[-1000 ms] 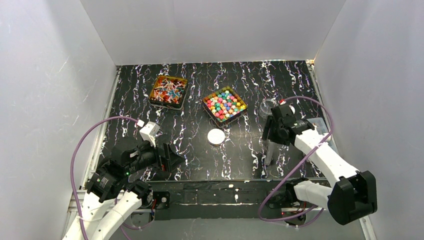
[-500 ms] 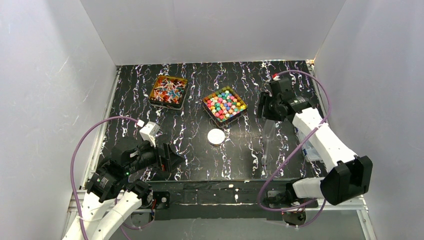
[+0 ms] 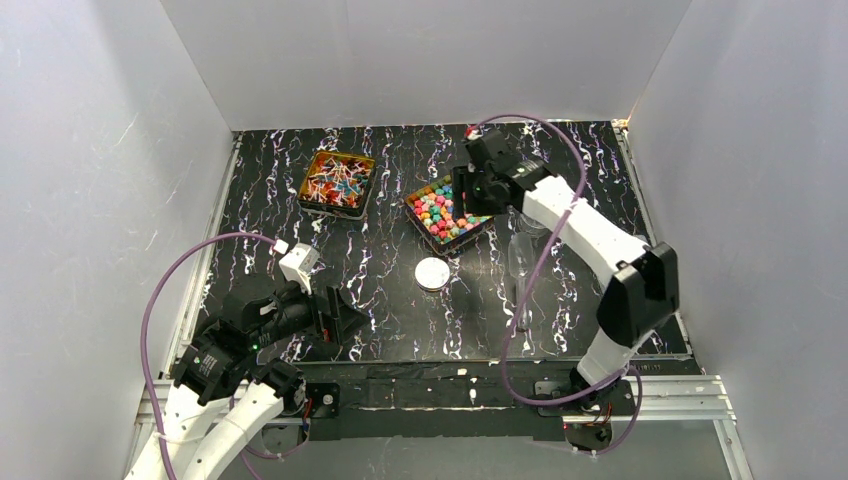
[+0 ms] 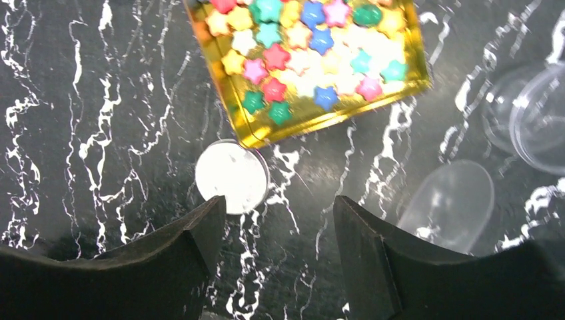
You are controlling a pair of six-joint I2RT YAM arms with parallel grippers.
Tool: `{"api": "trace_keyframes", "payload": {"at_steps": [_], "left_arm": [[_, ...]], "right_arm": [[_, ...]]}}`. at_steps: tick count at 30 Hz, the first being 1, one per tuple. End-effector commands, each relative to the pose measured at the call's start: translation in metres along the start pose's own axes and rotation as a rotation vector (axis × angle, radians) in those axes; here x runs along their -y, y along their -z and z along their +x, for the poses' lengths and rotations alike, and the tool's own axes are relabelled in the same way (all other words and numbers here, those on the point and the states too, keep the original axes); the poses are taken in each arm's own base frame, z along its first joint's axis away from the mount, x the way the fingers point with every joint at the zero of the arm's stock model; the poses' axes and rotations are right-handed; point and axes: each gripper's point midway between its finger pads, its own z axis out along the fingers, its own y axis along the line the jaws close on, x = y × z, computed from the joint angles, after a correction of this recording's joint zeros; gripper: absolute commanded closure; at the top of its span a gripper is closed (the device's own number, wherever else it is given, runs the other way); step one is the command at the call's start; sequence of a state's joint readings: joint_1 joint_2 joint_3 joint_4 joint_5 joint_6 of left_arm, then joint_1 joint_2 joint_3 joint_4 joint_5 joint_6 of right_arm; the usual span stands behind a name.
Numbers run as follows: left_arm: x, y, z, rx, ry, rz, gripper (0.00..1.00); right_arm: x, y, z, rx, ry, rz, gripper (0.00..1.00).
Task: Pack the candies
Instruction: Move the storage box to the center of the board.
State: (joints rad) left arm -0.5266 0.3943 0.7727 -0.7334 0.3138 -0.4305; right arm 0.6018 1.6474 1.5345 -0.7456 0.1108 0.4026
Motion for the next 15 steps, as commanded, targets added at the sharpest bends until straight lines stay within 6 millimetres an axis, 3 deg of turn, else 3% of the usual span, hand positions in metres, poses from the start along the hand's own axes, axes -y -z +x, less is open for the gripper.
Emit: {"api": "trace_keyframes", "payload": {"at_steps": [1, 15], "left_arm": [[-0.002, -0.001, 0.001, 0.005, -0.011, -0.002, 0.01], [-0.003, -0.001, 0.001, 0.008, -0.010, -0.005, 0.01]], "right_arm": [[-0.034, -0.012, -0.023, 0.031, 0.093, -0.060, 0.32], [-0.075, -0.085, -0.009, -0.082, 0.214, -0.081, 0.46]]}}
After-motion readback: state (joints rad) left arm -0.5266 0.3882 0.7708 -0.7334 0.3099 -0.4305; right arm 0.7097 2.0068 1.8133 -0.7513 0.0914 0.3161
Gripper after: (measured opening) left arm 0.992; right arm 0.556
